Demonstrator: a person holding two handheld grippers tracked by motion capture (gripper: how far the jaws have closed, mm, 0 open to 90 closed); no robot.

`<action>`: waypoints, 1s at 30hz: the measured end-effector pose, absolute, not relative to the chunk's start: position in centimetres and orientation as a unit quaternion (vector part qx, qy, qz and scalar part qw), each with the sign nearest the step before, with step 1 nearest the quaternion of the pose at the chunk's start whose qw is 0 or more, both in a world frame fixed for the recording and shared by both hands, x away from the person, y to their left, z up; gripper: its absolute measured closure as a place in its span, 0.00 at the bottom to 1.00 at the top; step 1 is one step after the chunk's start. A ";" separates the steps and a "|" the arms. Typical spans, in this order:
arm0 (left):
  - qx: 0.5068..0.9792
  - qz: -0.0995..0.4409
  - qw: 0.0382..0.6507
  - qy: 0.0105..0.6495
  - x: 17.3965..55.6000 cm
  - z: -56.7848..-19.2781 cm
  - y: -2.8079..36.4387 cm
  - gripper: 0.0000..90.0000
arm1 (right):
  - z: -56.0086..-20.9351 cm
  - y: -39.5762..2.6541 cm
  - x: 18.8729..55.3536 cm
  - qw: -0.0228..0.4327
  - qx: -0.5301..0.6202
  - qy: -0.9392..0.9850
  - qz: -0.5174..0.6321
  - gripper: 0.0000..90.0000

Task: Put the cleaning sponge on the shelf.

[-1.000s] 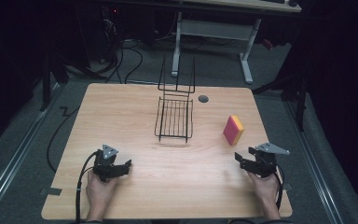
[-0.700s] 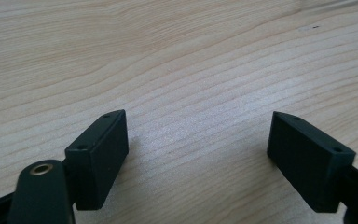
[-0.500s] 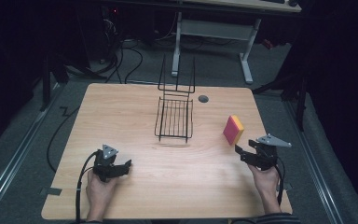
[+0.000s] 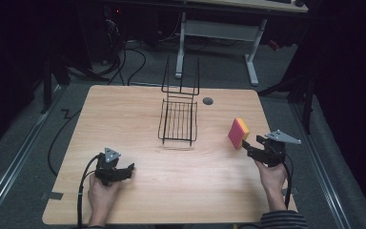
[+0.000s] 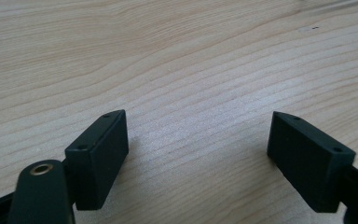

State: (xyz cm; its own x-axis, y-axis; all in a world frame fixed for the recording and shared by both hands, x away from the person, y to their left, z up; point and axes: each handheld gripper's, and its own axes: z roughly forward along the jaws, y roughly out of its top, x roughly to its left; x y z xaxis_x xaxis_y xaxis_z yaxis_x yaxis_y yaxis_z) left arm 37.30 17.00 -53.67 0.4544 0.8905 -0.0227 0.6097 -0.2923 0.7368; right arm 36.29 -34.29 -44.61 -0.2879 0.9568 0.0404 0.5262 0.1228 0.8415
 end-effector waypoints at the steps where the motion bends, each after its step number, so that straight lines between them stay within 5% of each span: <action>1: 0.778 0.201 0.349 0.482 37.3 -53.7 17.0 0.23 | -44.5 -34.3 36.4 0.273 0.532 0.697 0.396 0.38; 30: 0.778 0.201 0.349 0.482 37.3 -53.7 17.0 0.23 | -45.7 -33.8 40.2 0.272 0.543 0.688 0.397 0.38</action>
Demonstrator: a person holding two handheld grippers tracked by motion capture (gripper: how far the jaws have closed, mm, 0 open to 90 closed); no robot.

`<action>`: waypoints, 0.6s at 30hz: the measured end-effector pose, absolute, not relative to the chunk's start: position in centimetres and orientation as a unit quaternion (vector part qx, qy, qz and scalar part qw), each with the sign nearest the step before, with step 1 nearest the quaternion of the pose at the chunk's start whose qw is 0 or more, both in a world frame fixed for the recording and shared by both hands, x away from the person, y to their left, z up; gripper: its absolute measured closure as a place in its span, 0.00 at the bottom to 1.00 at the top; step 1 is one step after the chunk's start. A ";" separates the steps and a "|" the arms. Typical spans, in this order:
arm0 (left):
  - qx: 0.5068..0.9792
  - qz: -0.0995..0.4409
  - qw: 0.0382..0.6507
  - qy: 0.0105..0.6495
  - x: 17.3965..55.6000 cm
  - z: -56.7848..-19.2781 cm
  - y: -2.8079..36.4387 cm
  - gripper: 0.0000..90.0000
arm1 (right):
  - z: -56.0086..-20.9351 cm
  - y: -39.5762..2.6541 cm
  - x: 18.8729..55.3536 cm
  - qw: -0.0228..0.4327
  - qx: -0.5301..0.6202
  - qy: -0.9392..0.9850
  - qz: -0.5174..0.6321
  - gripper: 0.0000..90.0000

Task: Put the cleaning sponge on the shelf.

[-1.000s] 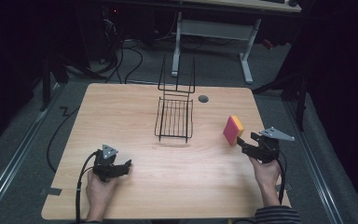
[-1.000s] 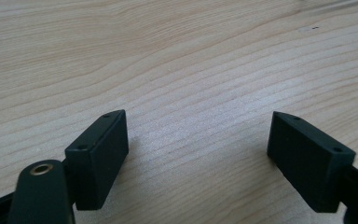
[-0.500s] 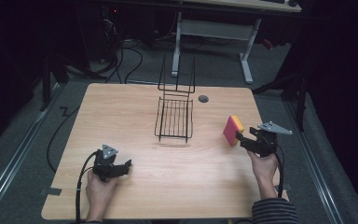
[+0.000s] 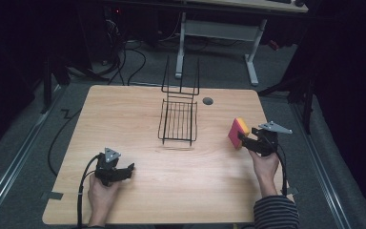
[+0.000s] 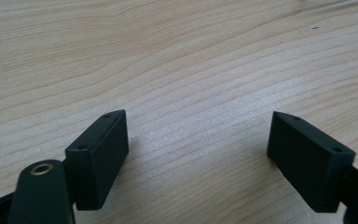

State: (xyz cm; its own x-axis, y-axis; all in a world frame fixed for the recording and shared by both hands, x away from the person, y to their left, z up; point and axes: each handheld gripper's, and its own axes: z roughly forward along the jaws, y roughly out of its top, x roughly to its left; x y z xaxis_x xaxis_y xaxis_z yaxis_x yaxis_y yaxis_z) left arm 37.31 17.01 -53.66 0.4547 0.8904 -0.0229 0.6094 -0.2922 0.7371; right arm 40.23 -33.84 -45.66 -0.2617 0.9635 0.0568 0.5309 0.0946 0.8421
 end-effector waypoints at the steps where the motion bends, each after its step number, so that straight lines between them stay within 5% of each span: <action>1: 0.778 0.201 0.349 0.482 37.3 -53.7 17.0 0.23 | -45.7 -33.8 40.3 0.271 0.545 0.687 0.397 0.38; 18: 0.778 0.201 0.349 0.482 37.3 -53.7 17.0 0.23 | -47.9 -33.2 42.1 0.263 0.554 0.697 0.372 0.42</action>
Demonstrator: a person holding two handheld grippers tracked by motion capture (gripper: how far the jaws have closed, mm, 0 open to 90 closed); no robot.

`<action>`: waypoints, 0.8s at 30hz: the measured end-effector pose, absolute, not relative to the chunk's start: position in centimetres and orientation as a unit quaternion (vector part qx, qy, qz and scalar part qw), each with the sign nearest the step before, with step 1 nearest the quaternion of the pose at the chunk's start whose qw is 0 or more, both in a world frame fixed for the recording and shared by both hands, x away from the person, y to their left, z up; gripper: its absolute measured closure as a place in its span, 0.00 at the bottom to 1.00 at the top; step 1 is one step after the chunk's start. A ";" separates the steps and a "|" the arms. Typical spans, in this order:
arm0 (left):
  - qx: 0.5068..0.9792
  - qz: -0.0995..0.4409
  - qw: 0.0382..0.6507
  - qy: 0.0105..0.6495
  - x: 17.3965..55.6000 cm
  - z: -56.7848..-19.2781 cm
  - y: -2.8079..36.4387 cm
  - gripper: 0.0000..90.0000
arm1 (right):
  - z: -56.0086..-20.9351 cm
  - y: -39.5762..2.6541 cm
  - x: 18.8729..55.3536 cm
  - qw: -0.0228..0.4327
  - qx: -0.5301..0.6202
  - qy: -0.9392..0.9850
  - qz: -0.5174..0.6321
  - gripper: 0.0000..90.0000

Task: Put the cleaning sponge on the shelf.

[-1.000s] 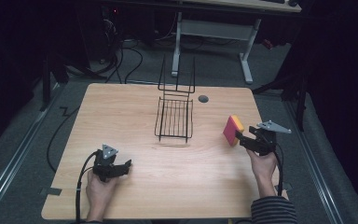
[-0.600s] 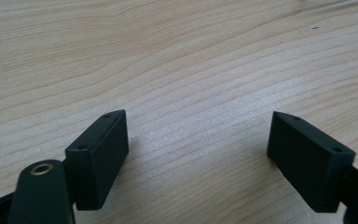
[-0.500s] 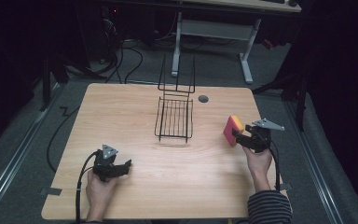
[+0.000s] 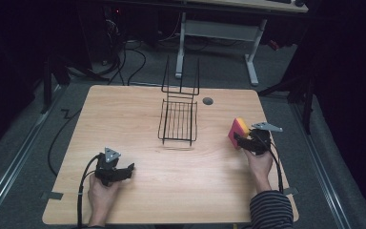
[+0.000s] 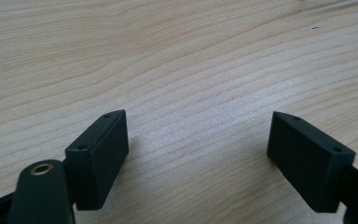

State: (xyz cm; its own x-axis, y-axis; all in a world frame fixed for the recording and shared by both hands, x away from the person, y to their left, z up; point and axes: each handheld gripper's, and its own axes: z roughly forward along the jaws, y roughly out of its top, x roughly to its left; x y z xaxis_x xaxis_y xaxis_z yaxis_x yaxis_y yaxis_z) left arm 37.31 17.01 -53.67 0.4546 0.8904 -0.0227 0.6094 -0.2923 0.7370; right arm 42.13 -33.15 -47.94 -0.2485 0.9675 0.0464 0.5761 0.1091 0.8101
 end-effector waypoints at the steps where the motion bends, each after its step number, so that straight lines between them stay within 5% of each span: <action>1: 0.778 0.201 0.349 0.482 37.3 -53.7 17.0 0.23 | -48.0 -33.1 42.2 0.266 0.554 0.697 0.371 0.42; 17: 0.778 0.201 0.349 0.482 37.3 -53.7 17.0 0.23 | -49.5 -32.8 42.9 0.268 0.548 0.709 0.353 0.66; 24: 0.778 0.201 0.349 0.482 37.3 -53.7 17.0 0.23 | -49.4 -32.8 42.6 0.266 0.544 0.707 0.365 0.68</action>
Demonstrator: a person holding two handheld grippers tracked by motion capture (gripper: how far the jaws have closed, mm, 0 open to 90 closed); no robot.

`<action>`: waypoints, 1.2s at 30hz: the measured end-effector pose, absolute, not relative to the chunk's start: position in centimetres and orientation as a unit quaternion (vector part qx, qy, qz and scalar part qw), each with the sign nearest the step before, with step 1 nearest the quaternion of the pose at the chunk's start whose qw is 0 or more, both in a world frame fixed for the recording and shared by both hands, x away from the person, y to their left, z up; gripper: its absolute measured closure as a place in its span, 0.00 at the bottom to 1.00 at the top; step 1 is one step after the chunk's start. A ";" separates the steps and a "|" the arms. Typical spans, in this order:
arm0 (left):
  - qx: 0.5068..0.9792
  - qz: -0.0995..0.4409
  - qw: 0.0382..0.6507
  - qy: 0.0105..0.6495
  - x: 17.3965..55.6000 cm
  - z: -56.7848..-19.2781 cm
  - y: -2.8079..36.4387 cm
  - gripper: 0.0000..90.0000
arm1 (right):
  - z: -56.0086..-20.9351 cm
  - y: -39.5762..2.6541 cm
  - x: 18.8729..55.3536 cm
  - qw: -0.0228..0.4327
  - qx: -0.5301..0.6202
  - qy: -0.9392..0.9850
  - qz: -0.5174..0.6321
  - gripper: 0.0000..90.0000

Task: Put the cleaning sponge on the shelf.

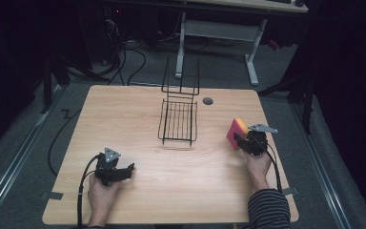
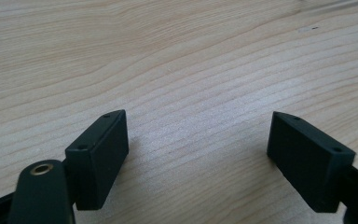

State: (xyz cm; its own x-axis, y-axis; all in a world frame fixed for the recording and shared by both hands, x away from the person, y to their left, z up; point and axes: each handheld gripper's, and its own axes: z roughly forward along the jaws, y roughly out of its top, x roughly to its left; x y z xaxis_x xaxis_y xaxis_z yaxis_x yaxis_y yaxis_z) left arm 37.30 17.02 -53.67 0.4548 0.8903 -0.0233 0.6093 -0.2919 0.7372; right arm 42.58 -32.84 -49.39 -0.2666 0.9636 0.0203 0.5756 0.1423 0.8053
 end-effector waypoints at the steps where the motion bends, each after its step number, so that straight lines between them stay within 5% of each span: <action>1: 0.778 0.201 0.349 0.482 37.3 -53.7 17.0 0.23 | -49.3 -32.9 42.5 0.267 0.541 0.709 0.366 0.68; 36: 0.779 0.202 0.348 0.481 37.3 -53.7 17.0 0.23 | -44.6 -30.7 38.8 0.240 0.466 0.731 0.437 0.68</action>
State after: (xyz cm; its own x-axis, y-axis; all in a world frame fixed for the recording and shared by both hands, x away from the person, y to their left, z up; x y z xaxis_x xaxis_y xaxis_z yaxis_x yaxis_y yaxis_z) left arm 37.30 16.97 -53.67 0.4547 0.8904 -0.0201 0.6088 -0.2943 0.7367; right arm 38.82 -30.74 -44.57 -0.4514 0.8906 0.0561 0.4708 0.1842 0.8628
